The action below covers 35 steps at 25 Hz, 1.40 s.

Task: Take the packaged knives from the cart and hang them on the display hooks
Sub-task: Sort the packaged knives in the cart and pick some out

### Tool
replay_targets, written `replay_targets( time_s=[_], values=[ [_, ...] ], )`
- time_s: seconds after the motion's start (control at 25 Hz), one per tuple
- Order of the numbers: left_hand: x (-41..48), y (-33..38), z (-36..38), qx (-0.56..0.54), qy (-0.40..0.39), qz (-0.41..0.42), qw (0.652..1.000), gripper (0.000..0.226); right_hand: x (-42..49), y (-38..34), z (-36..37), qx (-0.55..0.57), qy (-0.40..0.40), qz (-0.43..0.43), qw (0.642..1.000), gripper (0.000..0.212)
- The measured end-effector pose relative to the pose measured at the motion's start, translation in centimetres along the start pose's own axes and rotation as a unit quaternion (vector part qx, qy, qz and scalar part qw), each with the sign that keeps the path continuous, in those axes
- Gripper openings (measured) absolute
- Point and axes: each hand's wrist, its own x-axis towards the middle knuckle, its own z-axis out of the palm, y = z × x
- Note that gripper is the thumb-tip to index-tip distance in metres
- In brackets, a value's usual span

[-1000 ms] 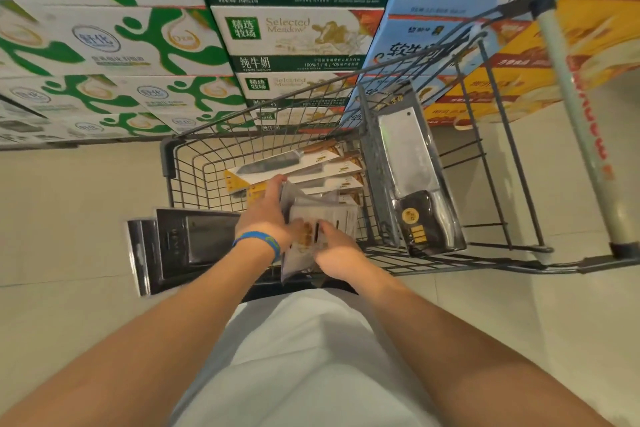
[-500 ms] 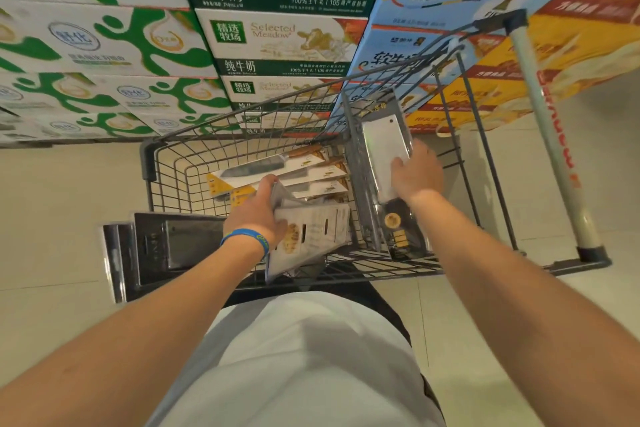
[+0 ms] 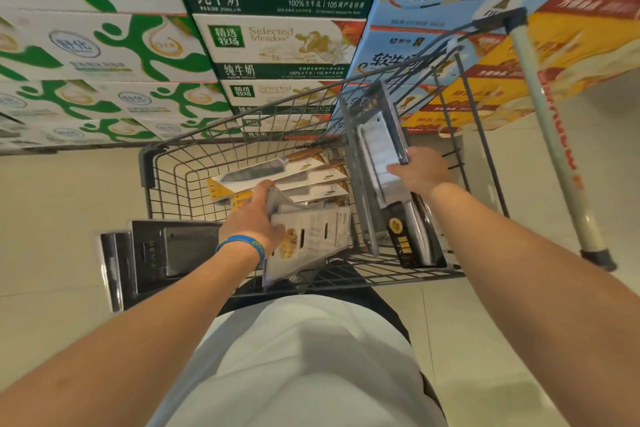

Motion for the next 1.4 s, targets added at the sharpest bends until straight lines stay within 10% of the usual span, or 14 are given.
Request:
replay_targets(
  time_s=[0.24, 0.4, 0.64, 0.96, 1.4],
  values=[
    [0.2, -0.2, -0.1, 0.012, 0.01, 0.004, 1.0, 0.074, -8.2, -0.2, -5.2, 0.164, 0.292, 0.007, 0.942, 0.03],
    [0.3, -0.2, -0.1, 0.007, 0.0, 0.016, 1.0, 0.073, -11.7, -6.3, -10.2, 0.347, 0.322, -0.143, 0.869, 0.016],
    [-0.1, -0.3, -0.3, 0.005, -0.005, 0.011, 1.0, 0.071, -14.5, -13.2, -13.7, 0.317, 0.338, -0.278, 0.842, 0.027],
    [0.0, -0.7, -0.1, 0.014, 0.001, 0.005, 1.0, 0.074, -14.4, -15.5, -9.6, 0.106, 0.271, -0.335, 0.896, 0.028],
    [-0.3, -0.4, -0.4, -0.012, 0.001, 0.007, 1.0, 0.075, -8.9, -1.3, -5.9, 0.077, 0.282, -0.037, 0.956, 0.024]
  ],
)
